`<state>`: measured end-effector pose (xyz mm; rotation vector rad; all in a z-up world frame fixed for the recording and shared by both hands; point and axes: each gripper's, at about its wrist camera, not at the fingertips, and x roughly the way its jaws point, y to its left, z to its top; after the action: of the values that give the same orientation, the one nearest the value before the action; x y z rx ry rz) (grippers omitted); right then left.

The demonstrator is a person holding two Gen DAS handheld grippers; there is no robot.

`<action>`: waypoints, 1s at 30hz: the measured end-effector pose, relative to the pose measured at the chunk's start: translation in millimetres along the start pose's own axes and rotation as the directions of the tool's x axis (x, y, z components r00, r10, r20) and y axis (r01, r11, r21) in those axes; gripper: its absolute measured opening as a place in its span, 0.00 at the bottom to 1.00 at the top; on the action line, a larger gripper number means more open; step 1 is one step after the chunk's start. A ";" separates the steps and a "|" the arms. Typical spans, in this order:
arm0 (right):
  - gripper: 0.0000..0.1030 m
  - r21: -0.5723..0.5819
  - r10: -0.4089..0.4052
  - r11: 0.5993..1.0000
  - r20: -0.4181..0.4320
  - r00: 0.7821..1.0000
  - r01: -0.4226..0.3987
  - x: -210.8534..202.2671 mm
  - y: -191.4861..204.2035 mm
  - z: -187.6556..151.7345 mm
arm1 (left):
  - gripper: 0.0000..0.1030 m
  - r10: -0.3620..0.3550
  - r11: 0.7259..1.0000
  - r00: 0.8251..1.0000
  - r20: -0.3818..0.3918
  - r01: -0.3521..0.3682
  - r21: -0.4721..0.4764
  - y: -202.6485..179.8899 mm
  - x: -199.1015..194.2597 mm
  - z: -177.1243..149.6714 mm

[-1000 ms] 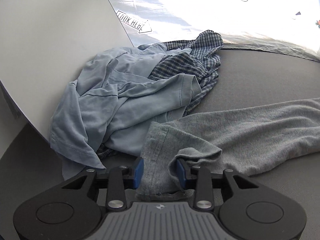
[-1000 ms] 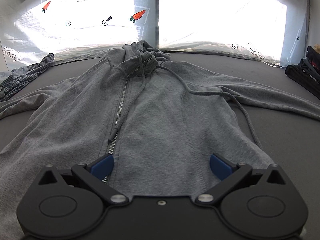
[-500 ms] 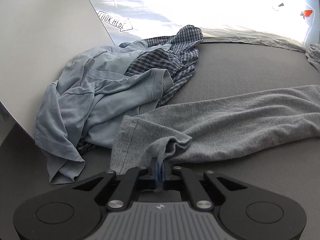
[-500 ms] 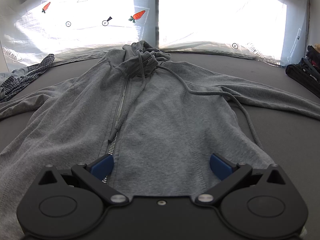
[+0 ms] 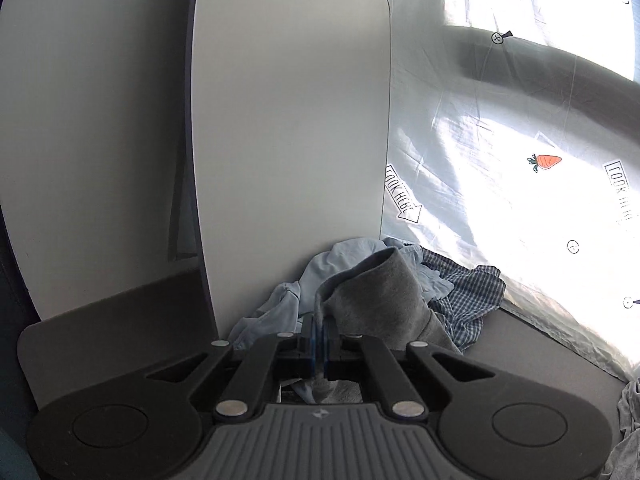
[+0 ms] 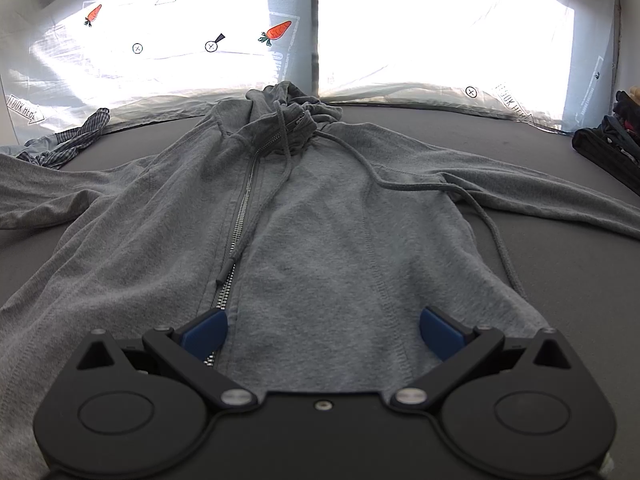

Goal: Fold clothes

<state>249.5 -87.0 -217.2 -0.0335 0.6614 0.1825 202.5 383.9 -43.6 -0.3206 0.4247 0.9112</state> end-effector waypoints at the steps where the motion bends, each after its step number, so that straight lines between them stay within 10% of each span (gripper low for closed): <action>1: 1.00 0.000 0.001 1.000 0.000 1.000 -0.001 0.0 -0.3 0.0 | 0.03 0.023 1.000 1.000 0.000 -0.023 -0.002 2.8 0.7 -0.2; 16: 1.00 0.002 0.002 1.000 0.000 1.000 -0.002 0.3 -0.2 0.4 | 0.03 0.301 0.947 0.932 -0.204 -0.316 -0.049 76.5 55.2 -51.6; 27: 1.00 0.001 0.002 1.000 -0.001 1.000 -0.002 0.3 0.0 0.7 | 0.00 0.445 0.882 0.810 -0.382 -0.470 0.033 121.6 88.1 -121.0; 30: 1.00 0.001 0.002 1.000 -0.001 1.000 -0.002 0.3 -0.1 0.8 | 0.00 0.426 0.889 0.808 -0.408 -0.456 0.025 130.2 84.1 -129.3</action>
<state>250.2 -87.0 -216.8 -0.0319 0.6623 0.1840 113.9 459.8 -208.3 -0.4955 0.8773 1.3277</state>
